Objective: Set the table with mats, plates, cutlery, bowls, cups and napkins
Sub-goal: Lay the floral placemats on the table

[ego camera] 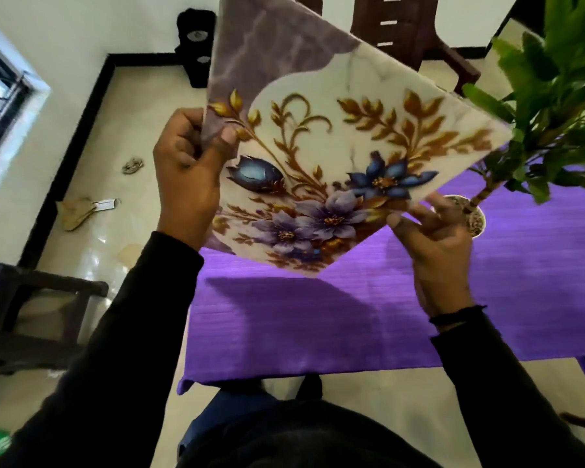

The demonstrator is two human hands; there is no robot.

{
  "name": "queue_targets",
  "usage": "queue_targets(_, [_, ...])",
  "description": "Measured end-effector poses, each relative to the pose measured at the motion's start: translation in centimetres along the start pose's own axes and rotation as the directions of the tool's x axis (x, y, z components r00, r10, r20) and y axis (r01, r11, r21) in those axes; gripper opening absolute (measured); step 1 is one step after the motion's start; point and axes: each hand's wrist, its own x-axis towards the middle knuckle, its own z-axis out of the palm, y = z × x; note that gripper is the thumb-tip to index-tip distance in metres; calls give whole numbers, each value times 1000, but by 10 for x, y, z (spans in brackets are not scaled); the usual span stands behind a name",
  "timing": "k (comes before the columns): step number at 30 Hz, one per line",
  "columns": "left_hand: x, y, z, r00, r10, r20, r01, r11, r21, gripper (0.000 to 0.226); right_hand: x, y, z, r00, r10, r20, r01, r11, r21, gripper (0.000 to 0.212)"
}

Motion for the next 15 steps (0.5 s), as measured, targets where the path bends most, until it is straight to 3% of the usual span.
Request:
queue_targets(6, [-37,-26,-25,985,-172,-30,167,976,-142,6,7,7,8,989,-64,134,79,990,-115,19])
queue_targets(12, [-53,-22,-36,985,-171,-19,164,967,-193,3,3,2,17,963,-125,238,152,983,-100,34])
queue_targets(15, [-56,-22,-42,980,-197,-32,186,960,-207,6,-3,1,17,960,-122,253,149,985,-90,30])
